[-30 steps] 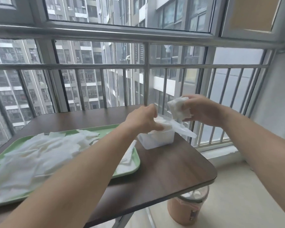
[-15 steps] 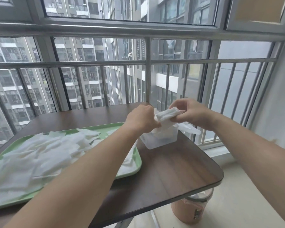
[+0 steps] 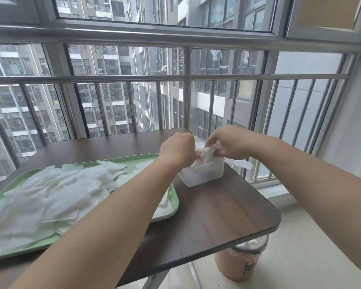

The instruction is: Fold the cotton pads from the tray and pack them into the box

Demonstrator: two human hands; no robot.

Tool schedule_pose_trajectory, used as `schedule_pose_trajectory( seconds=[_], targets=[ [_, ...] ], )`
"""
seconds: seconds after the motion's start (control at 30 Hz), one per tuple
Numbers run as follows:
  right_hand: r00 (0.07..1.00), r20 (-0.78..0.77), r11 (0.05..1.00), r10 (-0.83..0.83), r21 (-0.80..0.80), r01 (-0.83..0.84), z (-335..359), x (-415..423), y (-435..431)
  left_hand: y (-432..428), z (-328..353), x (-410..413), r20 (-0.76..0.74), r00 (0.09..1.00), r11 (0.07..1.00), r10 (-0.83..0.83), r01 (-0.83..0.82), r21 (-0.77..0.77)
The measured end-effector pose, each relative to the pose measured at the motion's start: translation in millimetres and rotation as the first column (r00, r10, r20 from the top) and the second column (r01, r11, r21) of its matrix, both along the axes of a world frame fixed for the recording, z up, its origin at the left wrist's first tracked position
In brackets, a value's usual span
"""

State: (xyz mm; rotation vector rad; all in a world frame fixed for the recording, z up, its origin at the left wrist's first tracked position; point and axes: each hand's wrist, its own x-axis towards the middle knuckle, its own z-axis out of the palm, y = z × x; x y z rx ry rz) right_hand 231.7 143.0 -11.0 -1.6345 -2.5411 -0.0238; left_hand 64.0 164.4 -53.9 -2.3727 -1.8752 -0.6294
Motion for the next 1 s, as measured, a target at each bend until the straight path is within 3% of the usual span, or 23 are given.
schedule_pose_trajectory(
  seconds=[0.2, 0.43, 0.7, 1.0],
  targets=[
    [0.998, -0.057, 0.999, 0.038, -0.037, -0.040, 7, -5, -3, -8, 2, 0, 0.012, 1.000, 1.000, 0.005, -0.005, -0.004],
    [0.997, 0.070, 0.999, 0.011, -0.042, -0.008, 5, -8, -4, -5, 2, -10, 0.152, 0.984, 0.994, -0.091, 0.100, -0.052],
    [0.947, -0.313, 0.996, 0.073, 0.078, -0.051, 16, -28, -25, -24, 16, -48, 0.376, 0.904, 0.976, -0.203, 0.217, 0.007],
    [0.888, -0.399, 0.970, 0.229, 0.023, -0.241, 3, -127, -18, -51, 22, -159, 0.388, 0.921, 0.999, -0.031, 0.035, -0.005]
  ],
)
